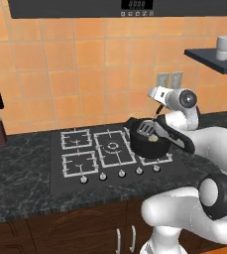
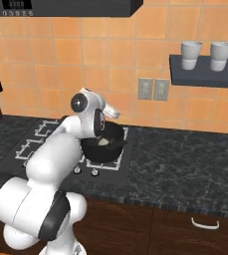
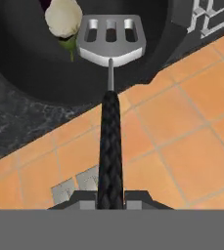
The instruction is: Put the garlic and eggplant in the pot. Retrieve the spatula and lightly stir the vegetables in the pot.
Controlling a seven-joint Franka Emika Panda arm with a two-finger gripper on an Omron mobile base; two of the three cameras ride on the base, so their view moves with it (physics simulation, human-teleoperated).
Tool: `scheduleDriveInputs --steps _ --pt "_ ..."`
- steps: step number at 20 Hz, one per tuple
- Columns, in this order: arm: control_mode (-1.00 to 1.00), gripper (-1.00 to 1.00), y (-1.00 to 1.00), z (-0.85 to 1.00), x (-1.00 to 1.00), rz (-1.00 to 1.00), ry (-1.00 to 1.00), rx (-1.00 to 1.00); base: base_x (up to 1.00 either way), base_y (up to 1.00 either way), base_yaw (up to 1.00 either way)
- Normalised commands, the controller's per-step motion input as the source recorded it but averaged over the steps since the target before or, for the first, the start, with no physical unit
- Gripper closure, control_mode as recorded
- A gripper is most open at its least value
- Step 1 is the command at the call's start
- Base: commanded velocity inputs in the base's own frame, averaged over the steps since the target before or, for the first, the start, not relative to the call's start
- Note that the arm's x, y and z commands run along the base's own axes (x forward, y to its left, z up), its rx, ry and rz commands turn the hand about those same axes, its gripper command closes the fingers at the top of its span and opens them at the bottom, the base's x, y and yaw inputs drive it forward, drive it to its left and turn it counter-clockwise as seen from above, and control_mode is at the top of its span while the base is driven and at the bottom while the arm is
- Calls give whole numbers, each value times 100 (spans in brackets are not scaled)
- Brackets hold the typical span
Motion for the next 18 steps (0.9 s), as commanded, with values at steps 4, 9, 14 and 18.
scheduleDriveInputs --steps 4,9,14,18 --pt "-100 100 0 -1 34 59 -3 -42 0 0 0" --pt "-100 100 -1 0 13 16 8 -10 0 0 0" --pt "-100 100 0 0 0 1 0 0 0 0 0" --pt "-100 100 0 32 0 7 -1 -1 0 0 0"
